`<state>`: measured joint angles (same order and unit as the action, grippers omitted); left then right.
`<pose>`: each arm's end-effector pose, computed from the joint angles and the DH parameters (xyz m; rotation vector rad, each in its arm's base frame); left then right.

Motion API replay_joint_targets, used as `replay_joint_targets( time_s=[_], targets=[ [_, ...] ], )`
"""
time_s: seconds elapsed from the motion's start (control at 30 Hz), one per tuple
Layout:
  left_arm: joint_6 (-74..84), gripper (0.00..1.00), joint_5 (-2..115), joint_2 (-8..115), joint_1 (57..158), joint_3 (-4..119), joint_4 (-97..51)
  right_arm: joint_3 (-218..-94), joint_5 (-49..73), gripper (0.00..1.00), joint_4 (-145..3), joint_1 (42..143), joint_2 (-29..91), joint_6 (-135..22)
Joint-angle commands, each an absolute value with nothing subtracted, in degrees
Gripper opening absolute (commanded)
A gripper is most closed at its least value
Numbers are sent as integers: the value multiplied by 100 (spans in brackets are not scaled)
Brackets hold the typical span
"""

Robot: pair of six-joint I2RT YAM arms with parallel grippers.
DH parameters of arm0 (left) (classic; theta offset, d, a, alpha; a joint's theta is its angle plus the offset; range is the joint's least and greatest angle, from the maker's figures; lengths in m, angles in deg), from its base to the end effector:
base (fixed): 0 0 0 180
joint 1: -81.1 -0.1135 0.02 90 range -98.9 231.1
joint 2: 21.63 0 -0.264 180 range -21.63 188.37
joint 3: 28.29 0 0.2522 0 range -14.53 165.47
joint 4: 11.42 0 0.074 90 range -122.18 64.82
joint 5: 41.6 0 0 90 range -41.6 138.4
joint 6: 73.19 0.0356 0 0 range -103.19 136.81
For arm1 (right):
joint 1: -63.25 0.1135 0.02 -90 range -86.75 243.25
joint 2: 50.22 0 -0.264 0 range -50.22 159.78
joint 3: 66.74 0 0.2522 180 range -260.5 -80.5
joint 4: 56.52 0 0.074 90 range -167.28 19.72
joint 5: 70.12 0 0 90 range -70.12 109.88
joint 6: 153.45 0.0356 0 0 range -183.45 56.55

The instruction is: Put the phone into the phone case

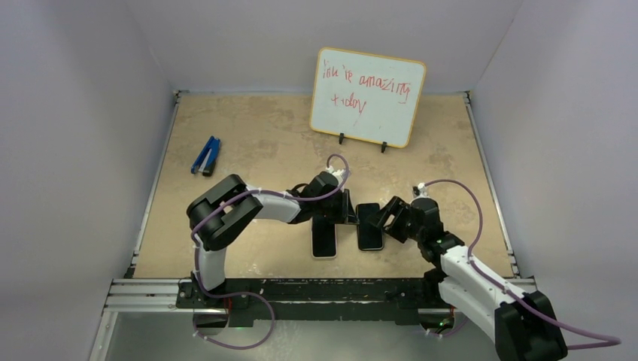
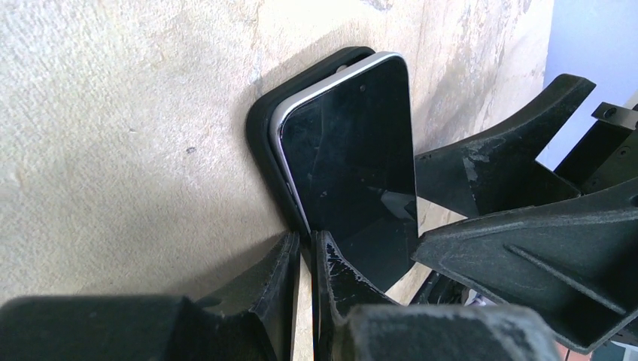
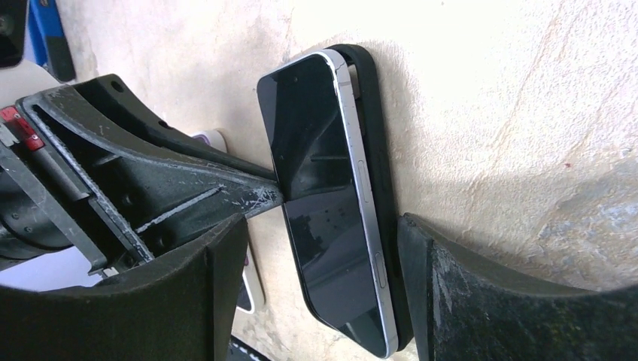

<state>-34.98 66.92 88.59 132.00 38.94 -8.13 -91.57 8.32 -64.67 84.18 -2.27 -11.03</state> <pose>0.2300 -0.3010 0.1204 0.1767 2.5707 -1.2036 0.1545 0.0667 0.1540 0.4890 2.2083 0.9422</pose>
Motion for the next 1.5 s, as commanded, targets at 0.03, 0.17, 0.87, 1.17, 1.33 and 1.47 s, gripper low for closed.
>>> replay_joint_targets(
  time_s=[0.03,0.17,0.87,1.17,1.33,1.47],
  targets=[
    [-3248,13,6491,8762,13230,3693,-1450,-9199,-262,72,-5224,8487,-411,-435],
    [-3138,13,6372,8683,13229,3675,-1611,-9137,-280,71,-5230,8471,-496,-450],
    [-3008,15,6177,8510,13230,3696,-1847,-9093,-216,54,-5713,8458,-315,-863],
    [-3036,16,6193,8498,13233,3681,-1828,-9223,-221,31,-5882,8459,-27,-1170],
    [-3064,16,6210,8505,13231,3676,-1784,-9288,-103,13,-6100,8452,84,-1347],
    [-3091,17,6254,8534,13234,3674,-1727,-9306,-55,2,-6202,8459,111,-1450]
  ],
)
